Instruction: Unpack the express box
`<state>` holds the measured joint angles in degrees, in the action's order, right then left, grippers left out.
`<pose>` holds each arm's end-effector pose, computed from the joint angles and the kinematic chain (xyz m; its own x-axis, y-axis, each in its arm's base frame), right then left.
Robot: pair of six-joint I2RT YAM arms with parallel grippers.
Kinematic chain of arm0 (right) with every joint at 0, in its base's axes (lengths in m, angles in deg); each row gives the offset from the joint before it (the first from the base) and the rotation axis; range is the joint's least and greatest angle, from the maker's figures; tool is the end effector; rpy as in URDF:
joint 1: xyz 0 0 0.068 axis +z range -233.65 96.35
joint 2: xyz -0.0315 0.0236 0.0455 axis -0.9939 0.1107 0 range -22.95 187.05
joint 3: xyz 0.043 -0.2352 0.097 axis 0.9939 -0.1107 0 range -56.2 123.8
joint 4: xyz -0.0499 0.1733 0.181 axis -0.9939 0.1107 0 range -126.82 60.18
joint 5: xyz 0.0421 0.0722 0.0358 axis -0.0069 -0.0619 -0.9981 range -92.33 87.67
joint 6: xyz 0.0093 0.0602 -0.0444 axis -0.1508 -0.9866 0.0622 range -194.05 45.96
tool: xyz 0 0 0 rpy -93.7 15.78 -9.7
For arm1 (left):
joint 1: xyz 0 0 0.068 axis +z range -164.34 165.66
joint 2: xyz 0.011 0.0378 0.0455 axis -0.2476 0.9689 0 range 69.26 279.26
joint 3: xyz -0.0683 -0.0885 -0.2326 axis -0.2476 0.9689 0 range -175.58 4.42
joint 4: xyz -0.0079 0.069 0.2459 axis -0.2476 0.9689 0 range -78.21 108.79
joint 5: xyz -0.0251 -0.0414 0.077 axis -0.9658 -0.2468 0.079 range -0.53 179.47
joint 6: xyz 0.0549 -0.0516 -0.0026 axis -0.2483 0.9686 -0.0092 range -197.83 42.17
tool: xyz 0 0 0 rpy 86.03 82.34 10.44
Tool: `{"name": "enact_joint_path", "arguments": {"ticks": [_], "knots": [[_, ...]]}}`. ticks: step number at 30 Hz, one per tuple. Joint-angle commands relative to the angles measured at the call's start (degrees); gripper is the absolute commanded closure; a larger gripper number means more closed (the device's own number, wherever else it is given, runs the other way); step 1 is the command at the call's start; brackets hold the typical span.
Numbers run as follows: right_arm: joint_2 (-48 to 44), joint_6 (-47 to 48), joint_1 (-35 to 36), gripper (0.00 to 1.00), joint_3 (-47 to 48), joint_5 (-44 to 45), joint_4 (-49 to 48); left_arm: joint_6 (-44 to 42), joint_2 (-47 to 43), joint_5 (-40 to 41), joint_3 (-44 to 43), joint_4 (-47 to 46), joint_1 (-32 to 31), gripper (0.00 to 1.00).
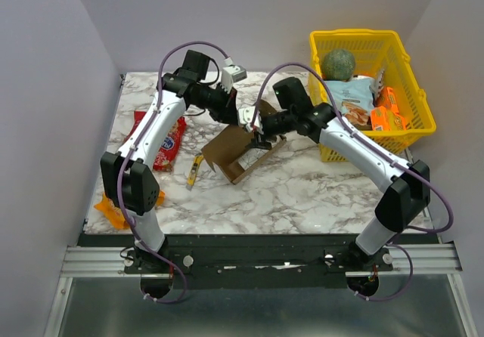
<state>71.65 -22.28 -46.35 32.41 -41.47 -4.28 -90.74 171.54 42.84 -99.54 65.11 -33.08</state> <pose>0.2780 0.2622 0.3193 0.3710 -0.4832 -0.7930 -0.9232 -0.0996 -0.3712 0.3476 -0.1668 0.3313 -0.5790 0.3585 -0.7323 0.7974 0.4362 -0.4170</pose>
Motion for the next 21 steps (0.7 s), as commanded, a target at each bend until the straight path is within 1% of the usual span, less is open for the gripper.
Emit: {"name": "enact_joint_path", "arguments": {"ticks": [1, 2, 5, 7, 10, 16, 21], "knots": [[-0.12, 22.53, 0.58, 0.37, -3.97, -1.92, 9.38, -3.35, 0.73, -3.73, -0.01, 5.91, -0.59, 1.0], [-0.3, 25.02, 0.84, 0.41, -4.94, -1.48, 10.87, -3.79, 1.16, -4.34, -0.27, 6.61, -0.85, 1.0], [-0.74, 31.36, 1.2, 0.46, -7.93, 0.11, 11.5, -5.11, 2.92, -5.05, -1.68, 9.52, -1.12, 1.0], [-0.57, 35.13, 1.46, 0.48, -9.86, 2.29, 11.59, -5.11, 3.45, -5.14, -2.21, 9.87, -1.38, 1.0], [0.4, 38.04, 1.81, 0.51, -11.53, 4.67, 11.41, -5.2, 3.63, -5.84, -2.03, 10.05, -2.0, 1.0], [3.29, 39.99, 2.51, 0.53, -13.47, 8.1, 9.74, -5.55, 3.45, -7.42, 1.13, 9.7, -3.67, 1.0], [5.93, 41.83, 2.87, 0.54, -12.42, 8.9, 11.76, -5.2, 4.07, -8.12, 1.83, 9.35, -4.02, 1.0]]}}
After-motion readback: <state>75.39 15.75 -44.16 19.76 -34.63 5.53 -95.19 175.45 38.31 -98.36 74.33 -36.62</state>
